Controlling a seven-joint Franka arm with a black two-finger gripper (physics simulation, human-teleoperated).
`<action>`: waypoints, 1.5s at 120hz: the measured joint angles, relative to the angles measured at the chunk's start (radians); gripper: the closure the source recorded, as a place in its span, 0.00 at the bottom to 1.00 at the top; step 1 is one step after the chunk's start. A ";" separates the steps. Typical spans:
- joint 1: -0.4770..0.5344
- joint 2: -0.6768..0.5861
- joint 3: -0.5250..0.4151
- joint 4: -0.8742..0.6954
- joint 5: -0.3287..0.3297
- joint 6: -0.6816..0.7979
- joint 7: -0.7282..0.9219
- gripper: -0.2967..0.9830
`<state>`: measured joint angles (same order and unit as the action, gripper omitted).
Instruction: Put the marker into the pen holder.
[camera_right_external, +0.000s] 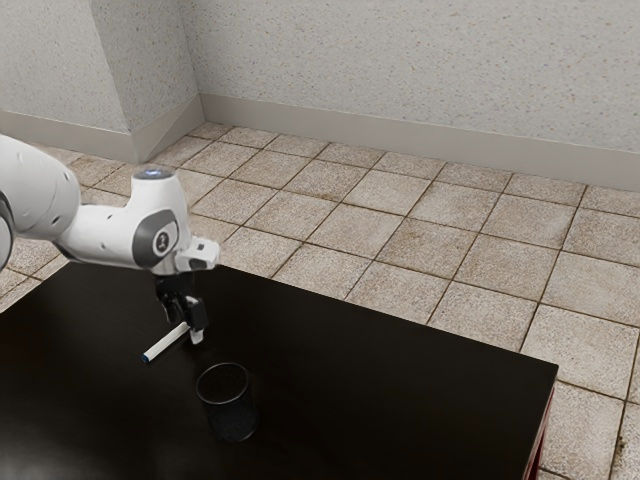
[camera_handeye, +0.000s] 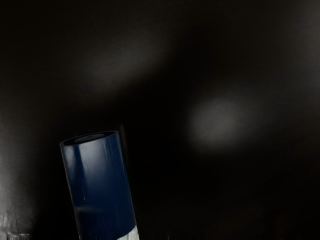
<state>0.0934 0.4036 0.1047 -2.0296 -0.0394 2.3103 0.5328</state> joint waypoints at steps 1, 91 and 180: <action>0.000 0.000 0.002 -0.001 0.000 -0.002 -0.002 0.23; 0.000 -0.003 0.010 0.011 0.063 -0.006 -0.089 0.77; -0.005 -0.521 -0.317 -0.373 -0.574 0.291 -0.042 0.85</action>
<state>0.0884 -0.1171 -0.2126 -2.4030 -0.6139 2.6010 0.4910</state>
